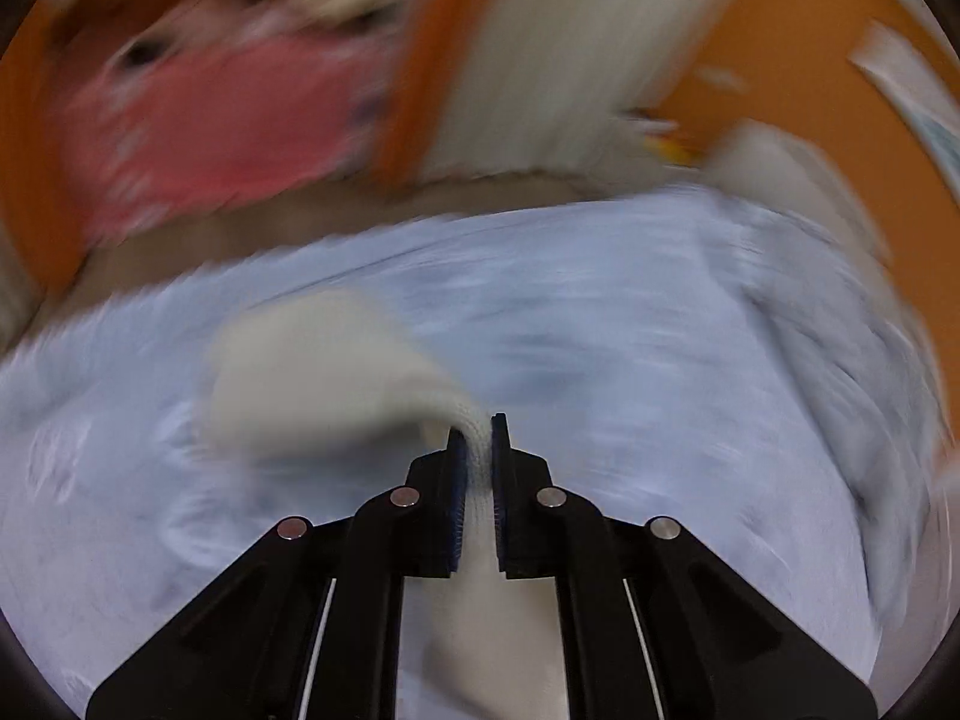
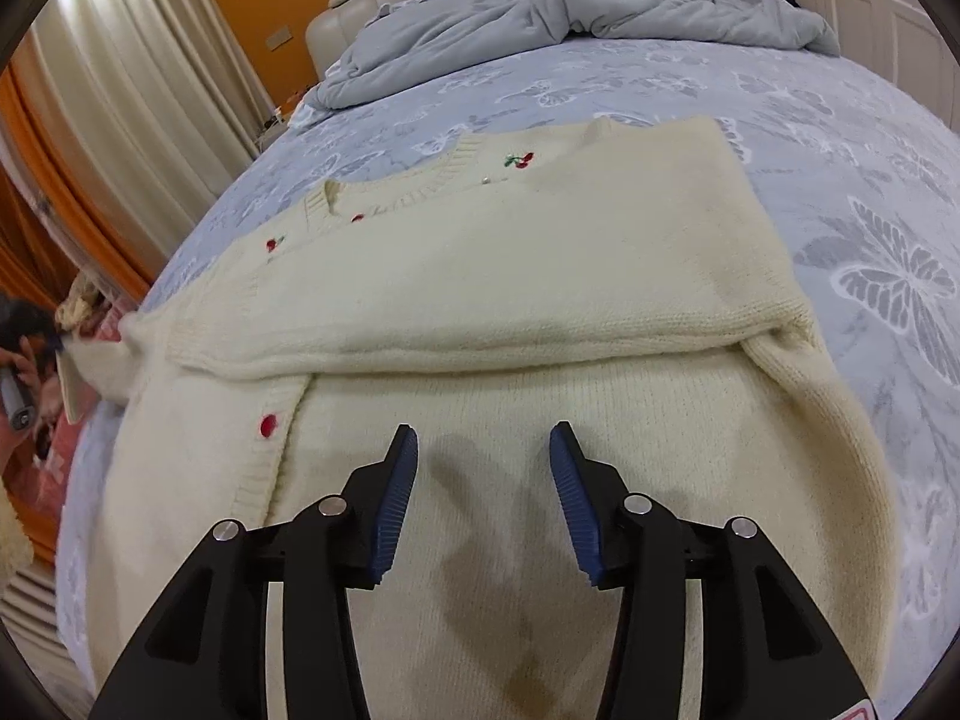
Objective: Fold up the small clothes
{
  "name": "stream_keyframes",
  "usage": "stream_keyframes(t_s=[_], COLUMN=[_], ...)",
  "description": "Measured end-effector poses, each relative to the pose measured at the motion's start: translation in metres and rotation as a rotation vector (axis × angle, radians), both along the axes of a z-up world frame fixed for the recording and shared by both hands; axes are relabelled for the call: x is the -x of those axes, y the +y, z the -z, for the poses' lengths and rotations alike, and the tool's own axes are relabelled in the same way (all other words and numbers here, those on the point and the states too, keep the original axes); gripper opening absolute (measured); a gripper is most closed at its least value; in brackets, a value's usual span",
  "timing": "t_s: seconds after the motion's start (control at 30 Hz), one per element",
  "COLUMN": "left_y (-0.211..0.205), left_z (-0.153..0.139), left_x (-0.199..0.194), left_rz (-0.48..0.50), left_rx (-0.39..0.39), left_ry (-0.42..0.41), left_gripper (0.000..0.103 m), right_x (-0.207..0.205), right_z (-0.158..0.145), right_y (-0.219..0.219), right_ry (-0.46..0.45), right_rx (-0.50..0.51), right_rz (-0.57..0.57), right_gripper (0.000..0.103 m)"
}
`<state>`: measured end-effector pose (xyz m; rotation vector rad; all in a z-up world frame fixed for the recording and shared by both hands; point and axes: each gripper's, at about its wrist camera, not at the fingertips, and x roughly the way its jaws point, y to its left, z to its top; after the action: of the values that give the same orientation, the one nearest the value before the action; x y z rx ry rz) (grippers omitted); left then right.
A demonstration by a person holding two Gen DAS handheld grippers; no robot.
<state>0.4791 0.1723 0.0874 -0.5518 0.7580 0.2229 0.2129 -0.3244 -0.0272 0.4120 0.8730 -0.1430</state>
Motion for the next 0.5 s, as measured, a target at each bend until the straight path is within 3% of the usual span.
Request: stream_keyframes(t_s=[0.07, 0.2, 0.3, 0.37, 0.43, 0.5], left_y=[-0.072, -0.203, -0.283, -0.317, -0.324, -0.306], left_z=[-0.04, -0.067, -0.027, 0.02, 0.052, 0.072], left_x=[0.016, 0.065, 0.093, 0.107, 0.115, 0.12], left_rz=[0.206, 0.556, 0.744, 0.817, 0.828, 0.783], left_rx=[-0.023, -0.069, -0.029, -0.014, 0.021, 0.1], left_ry=[-0.105, -0.203, -0.093, 0.036, 0.105, 0.117], left_gripper=[0.006, 0.007, 0.011, 0.014, 0.032, 0.048], right_x=[0.001, 0.005, 0.008, 0.009, 0.009, 0.008], right_z=[-0.004, -0.013, -0.02, -0.022, -0.022, -0.023], right_y=[-0.006, -0.018, -0.03, -0.037, -0.045, -0.052], right_ry=[-0.007, -0.032, -0.055, -0.064, -0.064, -0.063], right_rx=[-0.023, -0.046, -0.054, -0.063, -0.071, -0.081], right_rz=[0.019, 0.052, 0.07, 0.081, 0.097, 0.107], right_gripper=[0.046, 0.047, 0.051, 0.054, 0.056, 0.057])
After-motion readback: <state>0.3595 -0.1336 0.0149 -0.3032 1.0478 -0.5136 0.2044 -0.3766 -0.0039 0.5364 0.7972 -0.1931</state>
